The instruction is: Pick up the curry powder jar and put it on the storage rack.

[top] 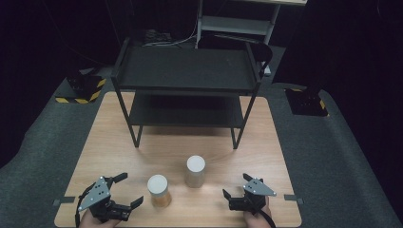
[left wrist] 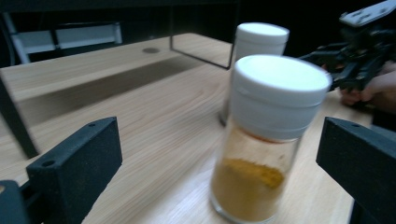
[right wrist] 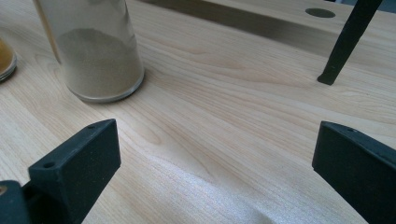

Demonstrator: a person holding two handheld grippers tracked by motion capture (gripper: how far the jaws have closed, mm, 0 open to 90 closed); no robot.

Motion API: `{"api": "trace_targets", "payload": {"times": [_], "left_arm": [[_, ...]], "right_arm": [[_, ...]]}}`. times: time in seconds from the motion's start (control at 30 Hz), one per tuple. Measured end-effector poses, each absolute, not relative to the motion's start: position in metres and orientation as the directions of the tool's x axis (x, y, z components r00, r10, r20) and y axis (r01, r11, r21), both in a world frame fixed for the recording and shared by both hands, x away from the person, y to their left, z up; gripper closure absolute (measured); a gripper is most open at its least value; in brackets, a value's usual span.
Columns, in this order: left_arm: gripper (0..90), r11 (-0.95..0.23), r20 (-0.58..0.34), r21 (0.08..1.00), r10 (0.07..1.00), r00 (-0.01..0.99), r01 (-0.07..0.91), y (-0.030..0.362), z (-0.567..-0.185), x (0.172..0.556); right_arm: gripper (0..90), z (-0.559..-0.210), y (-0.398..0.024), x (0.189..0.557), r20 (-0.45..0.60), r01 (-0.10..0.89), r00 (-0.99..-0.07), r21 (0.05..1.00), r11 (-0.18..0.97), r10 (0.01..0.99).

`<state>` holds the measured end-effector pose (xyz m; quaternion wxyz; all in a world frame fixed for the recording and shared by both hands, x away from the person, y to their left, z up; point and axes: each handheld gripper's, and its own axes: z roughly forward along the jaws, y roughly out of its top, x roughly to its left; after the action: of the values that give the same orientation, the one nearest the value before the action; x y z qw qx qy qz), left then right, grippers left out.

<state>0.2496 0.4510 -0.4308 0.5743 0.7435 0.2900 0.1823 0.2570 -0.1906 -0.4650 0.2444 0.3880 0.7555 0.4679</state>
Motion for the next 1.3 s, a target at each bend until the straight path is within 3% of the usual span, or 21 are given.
{"api": "trace_targets", "payload": {"times": [0.63, 1.3], "left_arm": [[3.7, -0.197, -0.059, 0.958, 0.58, 0.813, 0.21, 0.418, -0.443, 0.261], [25.8, -0.201, -0.044, 0.963, 0.54, 0.84, 0.179, 0.408, -0.445, 0.276]], "right_arm": [[0.3, -0.466, -0.192, 0.257, -0.001, 0.358, -0.578, 0.899, 0.254, 0.816], [0.3, -0.466, -0.193, 0.258, 0.009, 0.361, -0.582, 0.899, 0.249, 0.813]]}}
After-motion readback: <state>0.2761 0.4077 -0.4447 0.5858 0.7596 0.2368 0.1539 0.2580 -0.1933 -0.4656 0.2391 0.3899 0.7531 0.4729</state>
